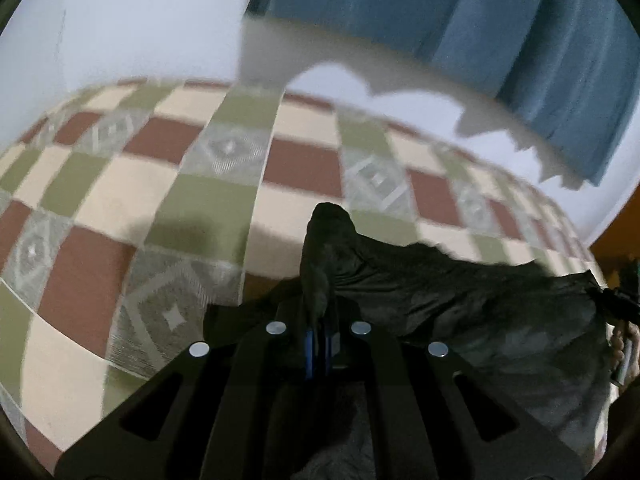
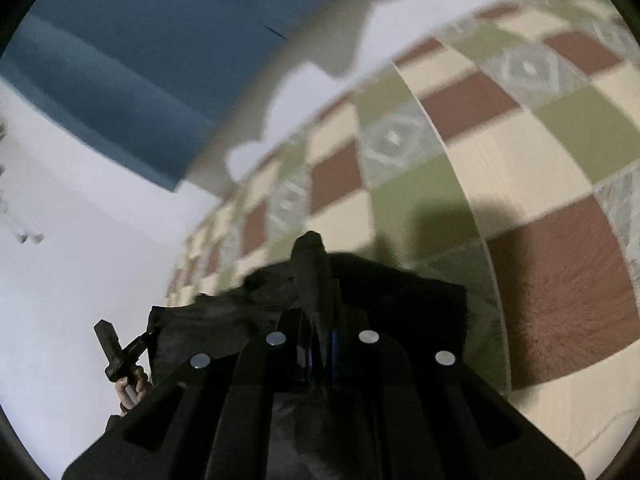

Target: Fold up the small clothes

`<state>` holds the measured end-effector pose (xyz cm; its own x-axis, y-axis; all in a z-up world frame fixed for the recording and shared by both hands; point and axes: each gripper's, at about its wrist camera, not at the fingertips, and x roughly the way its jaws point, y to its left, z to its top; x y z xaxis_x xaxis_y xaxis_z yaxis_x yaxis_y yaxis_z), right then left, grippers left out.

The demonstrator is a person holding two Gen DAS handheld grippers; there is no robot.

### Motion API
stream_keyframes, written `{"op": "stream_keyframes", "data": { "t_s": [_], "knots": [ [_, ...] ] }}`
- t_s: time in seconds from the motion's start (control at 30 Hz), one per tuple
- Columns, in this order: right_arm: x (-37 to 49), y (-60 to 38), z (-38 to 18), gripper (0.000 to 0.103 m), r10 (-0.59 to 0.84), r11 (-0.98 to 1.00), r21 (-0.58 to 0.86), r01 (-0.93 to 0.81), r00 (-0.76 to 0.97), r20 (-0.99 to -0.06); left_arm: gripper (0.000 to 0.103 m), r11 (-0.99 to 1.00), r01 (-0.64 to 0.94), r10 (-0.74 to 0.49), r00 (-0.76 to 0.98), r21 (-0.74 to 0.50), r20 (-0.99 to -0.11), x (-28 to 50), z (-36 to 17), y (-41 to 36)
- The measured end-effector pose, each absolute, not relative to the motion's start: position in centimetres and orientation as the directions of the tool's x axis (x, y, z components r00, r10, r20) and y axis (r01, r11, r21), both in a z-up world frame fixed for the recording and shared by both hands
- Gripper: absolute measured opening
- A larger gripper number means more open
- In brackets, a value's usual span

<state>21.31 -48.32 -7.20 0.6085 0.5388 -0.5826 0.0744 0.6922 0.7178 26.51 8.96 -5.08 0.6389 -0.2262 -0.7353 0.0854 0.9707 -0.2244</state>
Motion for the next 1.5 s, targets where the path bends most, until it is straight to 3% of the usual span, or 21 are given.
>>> {"op": "stream_keyframes", "data": {
  "t_s": [0.33, 0.5, 0.57, 0.63, 0.7, 0.77, 0.83, 0.87, 0.93, 1.07, 1.2, 1.37, 1.5],
  "knots": [
    [22.4, -47.9, -12.4, 0.004, 0.576, 0.659, 0.739, 0.139, 0.539, -0.615, 0.003, 0.983, 0.085, -0.182, 0.598, -0.164, -0.781, 27.6, -9.7, 8.0],
    [21.6, -48.6, -10.6, 0.008, 0.568, 0.652, 0.745, 0.142, 0.560, -0.604, 0.003, 0.972, 0.078, -0.221, 0.629, -0.223, -0.745, 26.1, -7.2, 9.2],
    [20.6, -48.8, -8.5, 0.015, 0.532, 0.675, 0.725, 0.137, 0.591, -0.606, 0.004, 0.968, 0.077, -0.230, 0.646, -0.238, -0.728, 25.0, -5.8, 9.7],
    [19.4, -48.9, -6.1, 0.038, 0.508, 0.673, 0.730, 0.122, 0.641, -0.575, 0.005, 0.961, 0.078, -0.250, 0.664, -0.267, -0.705, 23.2, -3.7, 10.1],
    [17.9, -48.1, -3.6, 0.044, 0.514, 0.661, 0.747, 0.073, 0.680, -0.523, 0.008, 0.948, 0.103, -0.288, 0.679, -0.301, -0.675, 21.2, -1.7, 9.7],
    [16.7, -46.4, -1.3, 0.045, 0.555, 0.638, 0.770, 0.010, 0.687, -0.469, 0.026, 0.933, 0.158, -0.339, 0.685, -0.322, -0.645, 18.9, 0.1, 7.9],
    [15.5, -43.8, 0.3, 0.055, 0.610, 0.589, 0.806, -0.052, 0.683, -0.401, 0.036, 0.916, 0.214, -0.390, 0.677, -0.340, -0.624, 17.4, 0.9, 5.7],
    [14.9, -42.6, 0.5, 0.060, 0.636, 0.557, 0.827, -0.077, 0.680, -0.365, 0.039, 0.901, 0.242, -0.423, 0.669, -0.359, -0.611, 16.5, 1.1, 4.6],
    [14.3, -39.4, 0.1, 0.061, 0.705, 0.481, 0.868, -0.119, 0.642, -0.302, 0.039, 0.861, 0.291, -0.502, 0.627, -0.418, -0.596, 15.2, 0.7, 1.6],
    [14.6, -33.6, -2.4, 0.060, 0.779, 0.436, 0.891, -0.124, 0.547, -0.305, 0.039, 0.861, 0.314, -0.508, 0.570, -0.400, -0.646, 15.0, -2.0, -3.0],
    [15.6, -31.4, -6.2, 0.060, 0.743, 0.525, 0.851, -0.018, 0.498, -0.448, 0.037, 0.891, 0.264, -0.453, 0.490, -0.369, -0.745, 16.2, -6.3, -5.1],
    [16.8, -31.0, -8.7, 0.054, 0.722, 0.565, 0.824, 0.045, 0.456, -0.520, 0.017, 0.896, 0.192, -0.443, 0.424, -0.400, -0.790, 18.2, -9.0, -4.4],
    [16.6, -30.4, -9.2, 0.053, 0.695, 0.604, 0.795, 0.043, 0.460, -0.553, 0.006, 0.903, 0.169, -0.430, 0.413, -0.396, -0.803, 18.8, -10.4, -4.0]
  ]
}}
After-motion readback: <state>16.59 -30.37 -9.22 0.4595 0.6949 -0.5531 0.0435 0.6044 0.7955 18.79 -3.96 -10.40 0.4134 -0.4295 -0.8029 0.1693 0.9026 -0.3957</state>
